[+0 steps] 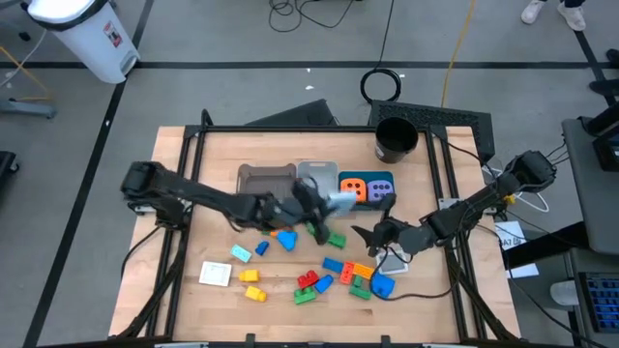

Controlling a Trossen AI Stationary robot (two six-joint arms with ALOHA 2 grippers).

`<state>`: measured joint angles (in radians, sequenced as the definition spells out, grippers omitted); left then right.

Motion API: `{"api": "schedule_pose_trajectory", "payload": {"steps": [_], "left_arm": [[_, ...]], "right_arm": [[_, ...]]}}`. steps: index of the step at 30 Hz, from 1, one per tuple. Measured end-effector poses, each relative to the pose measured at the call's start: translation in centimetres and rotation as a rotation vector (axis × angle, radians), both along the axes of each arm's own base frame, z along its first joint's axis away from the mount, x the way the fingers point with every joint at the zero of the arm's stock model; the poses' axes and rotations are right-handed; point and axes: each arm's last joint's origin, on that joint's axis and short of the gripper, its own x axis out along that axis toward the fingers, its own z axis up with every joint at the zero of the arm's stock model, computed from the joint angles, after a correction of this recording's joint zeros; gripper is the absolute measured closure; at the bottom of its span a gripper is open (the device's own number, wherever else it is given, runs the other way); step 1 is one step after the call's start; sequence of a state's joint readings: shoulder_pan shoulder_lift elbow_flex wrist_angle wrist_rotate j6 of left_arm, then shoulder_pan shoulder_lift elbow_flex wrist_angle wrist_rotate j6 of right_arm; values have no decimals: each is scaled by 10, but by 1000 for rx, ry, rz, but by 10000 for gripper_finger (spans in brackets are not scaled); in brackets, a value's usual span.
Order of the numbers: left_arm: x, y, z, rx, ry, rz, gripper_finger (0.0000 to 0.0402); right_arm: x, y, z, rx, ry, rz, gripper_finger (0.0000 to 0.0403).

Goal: Pick & Place Toys
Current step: Put the green playing card box into the gray bin

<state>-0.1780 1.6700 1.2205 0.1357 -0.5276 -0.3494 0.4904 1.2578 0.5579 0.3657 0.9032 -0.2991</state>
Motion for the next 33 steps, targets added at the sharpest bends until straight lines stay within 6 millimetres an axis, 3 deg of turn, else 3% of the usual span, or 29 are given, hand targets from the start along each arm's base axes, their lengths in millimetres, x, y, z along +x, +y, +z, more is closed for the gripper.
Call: {"api": "schedule_pose_trajectory", "payload": {"steps": [3,8,12,23,33], "left_arm": [[-15,7,13,93,80,50,332],[-23,17,-5,272,343,10,332],[-19,37,-19,281,438,74,332],[0,73,-74,216,628,-7,332],[3,104,-87,182,662,11,332]], "right_arm": [[1,-2,1,33,-21,-12,61],[3,-5,2,44,-30,-14,72],[4,-4,5,67,-52,13,78],[7,-5,7,95,-70,45,79],[7,-5,7,93,-69,44,79]]}}
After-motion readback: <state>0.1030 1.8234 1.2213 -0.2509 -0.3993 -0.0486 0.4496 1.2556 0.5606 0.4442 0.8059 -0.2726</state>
